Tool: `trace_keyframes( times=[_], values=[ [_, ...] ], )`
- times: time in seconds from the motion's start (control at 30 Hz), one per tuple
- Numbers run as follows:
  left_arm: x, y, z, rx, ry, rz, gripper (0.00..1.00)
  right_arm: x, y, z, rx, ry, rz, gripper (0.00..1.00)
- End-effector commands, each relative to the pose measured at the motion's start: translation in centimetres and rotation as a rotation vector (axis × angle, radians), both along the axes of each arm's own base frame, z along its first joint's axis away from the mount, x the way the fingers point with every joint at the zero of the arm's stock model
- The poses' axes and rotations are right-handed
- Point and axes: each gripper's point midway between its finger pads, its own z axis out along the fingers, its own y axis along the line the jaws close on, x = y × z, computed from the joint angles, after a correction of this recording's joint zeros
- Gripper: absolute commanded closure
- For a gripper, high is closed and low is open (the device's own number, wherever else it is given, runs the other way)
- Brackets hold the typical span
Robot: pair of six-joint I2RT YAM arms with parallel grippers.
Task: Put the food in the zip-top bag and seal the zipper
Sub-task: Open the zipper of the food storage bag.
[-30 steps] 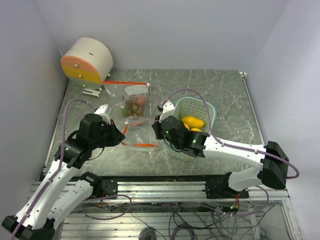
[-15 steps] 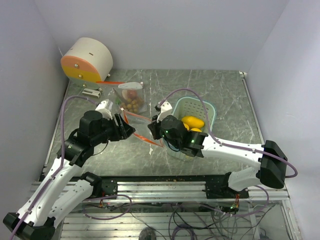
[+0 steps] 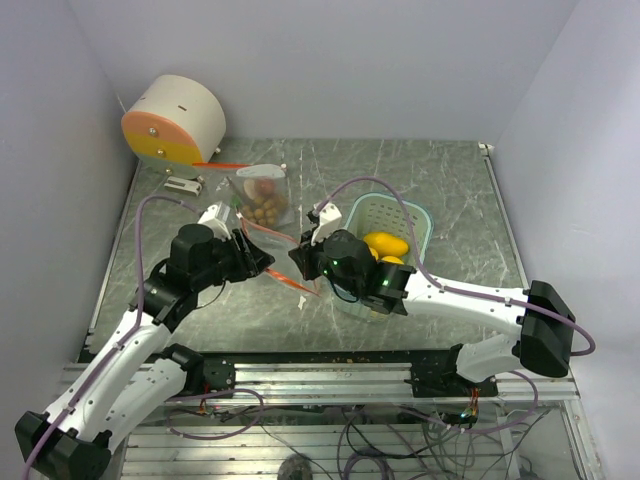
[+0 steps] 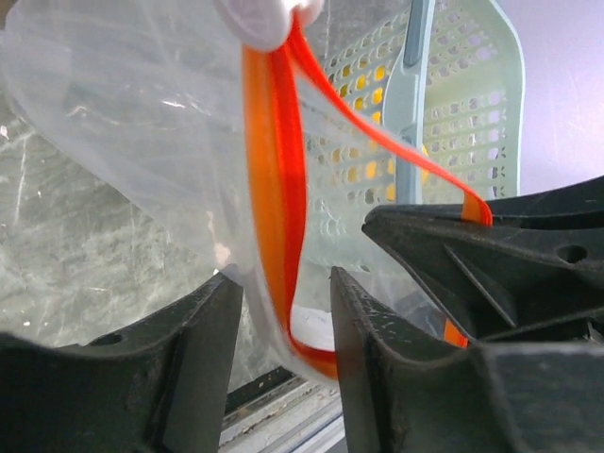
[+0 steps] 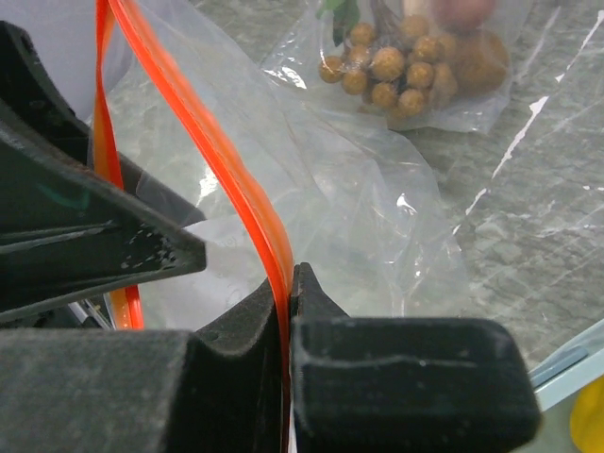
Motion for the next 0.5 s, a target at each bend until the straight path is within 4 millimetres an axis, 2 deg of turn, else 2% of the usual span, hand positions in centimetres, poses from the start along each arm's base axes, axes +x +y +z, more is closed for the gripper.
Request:
trace_keyframes(
  times=[0.0,0.03,0.07,0.2,0.3,0.37,0.47],
  values=[
    [1.4,0.0,0.3,-0.007,-0.043,0.031,0.59,-0.2,0.1,1.6,0.057,-0.027,0.019,1.0],
    [1.5,0.2,0.1,0.007,-0.042,0.04,0.77,-0.1,-0.2,1.6,0.052,-0.029,0.006,1.0],
    [1.5,0.5,0.0,0.027,-0.042,0.048,0.91,0.2,-0.7,1.5,0.041,-0.029,-0.026,1.0],
    [0.5,3.2,0.9,0.152,-0.046,0.097,0.93,2.1,-4.6,-0.1,-0.04,-0.005,-0.239,1.0],
    [-0.9,5.4,3.0,0.239,-0.072,0.125,0.93,3.5,-7.2,-1.7,-0.1,0.03,-0.377,1.0],
    [-1.8,6.4,4.0,0.287,-0.074,0.12,0.93,3.8,-7.7,-2.6,-0.113,0.056,-0.387,1.0],
    [-3.0,7.0,4.6,0.319,-0.057,0.102,0.93,3.3,-6.7,-2.9,-0.099,0.067,-0.323,1.0]
  ],
)
